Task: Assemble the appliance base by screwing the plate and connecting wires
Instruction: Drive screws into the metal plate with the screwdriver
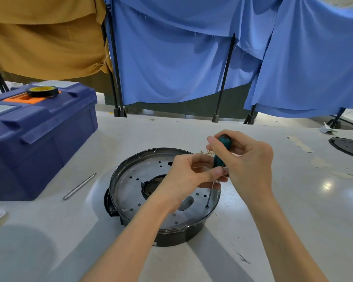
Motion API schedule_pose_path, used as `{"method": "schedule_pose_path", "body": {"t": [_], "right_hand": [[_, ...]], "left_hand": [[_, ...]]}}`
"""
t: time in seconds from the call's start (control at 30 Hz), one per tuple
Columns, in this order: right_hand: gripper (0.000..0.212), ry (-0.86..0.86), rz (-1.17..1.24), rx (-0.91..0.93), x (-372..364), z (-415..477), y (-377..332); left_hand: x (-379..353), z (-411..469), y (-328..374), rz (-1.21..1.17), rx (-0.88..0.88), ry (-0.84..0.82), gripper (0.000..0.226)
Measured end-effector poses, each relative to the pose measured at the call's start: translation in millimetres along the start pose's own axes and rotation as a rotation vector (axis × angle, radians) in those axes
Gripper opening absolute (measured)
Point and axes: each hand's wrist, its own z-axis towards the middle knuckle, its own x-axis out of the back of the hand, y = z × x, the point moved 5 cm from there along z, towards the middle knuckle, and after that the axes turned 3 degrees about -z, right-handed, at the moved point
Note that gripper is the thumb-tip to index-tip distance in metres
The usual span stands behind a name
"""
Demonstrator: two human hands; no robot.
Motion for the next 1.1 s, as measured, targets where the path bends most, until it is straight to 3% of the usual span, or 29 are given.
{"method": "schedule_pose_path", "body": {"t": [0.13, 0.2, 0.3, 0.37, 0.5, 0.6, 0.67, 0.73, 0.83, 0.9, 0.97, 1.1], "right_hand": [[0.034, 0.172, -0.179, 0.060, 0.0, -5.5, -9.4], [0.041, 0.047, -0.141, 0.014, 1.2, -2.2, -8.5], [0.028, -0.269, 0.106, -0.030, 0.7, 2.3, -4.5], [0.024, -0.362, 0.187, -0.004, 1.1, 3.2, -3.0], [0.008, -0.127, 0.107, 0.017, 2.7, 4.0, 2.0], [0.022, 0.118, -0.014, 0.013, -0.1, -3.1, 5.0], [0.030, 0.178, -0.113, 0.041, -1.4, -5.7, -0.8], [0.031, 0.017, -0.079, -0.011, -1.9, 1.2, -1.9], [0.030, -0.441, 0.184, -0.097, -0.6, 8.5, -2.4], [0.032, -0.561, 0.212, -0.063, 4.8, 10.6, -2.6], [0.028, -0.486, 0.165, -0.035, 7.5, 13.3, -0.4], [0.027, -0.145, 0.030, -0.014, 4.4, 11.8, 1.3]], "left_hand": [[-3.0, 4.0, -2.2, 0.042, 0.018, -0.010, 0.012], [-2.0, 2.5, -2.3, 0.036, 0.035, -0.045, 0.016], [-1.8, -1.9, -2.2, 0.018, 0.041, -0.089, 0.023], [-1.6, -2.4, -2.2, 0.011, 0.045, -0.098, 0.022], [-0.2, 1.0, -1.1, -0.011, 0.015, -0.049, 0.013], [-4.1, 4.5, -2.2, 0.028, -0.006, -0.011, 0.012], [-4.0, 7.1, -3.7, 0.047, 0.005, -0.015, 0.011], [-0.7, 5.4, -3.4, 0.035, 0.022, -0.028, 0.013], [-0.1, 0.7, -3.4, 0.025, 0.040, -0.063, 0.020], [-1.7, 0.0, -3.5, 0.033, 0.046, -0.083, 0.022], [-2.2, 1.4, -3.5, 0.024, 0.046, -0.086, 0.021], [-4.8, 1.0, -2.7, 0.020, 0.006, -0.020, 0.015]]}}
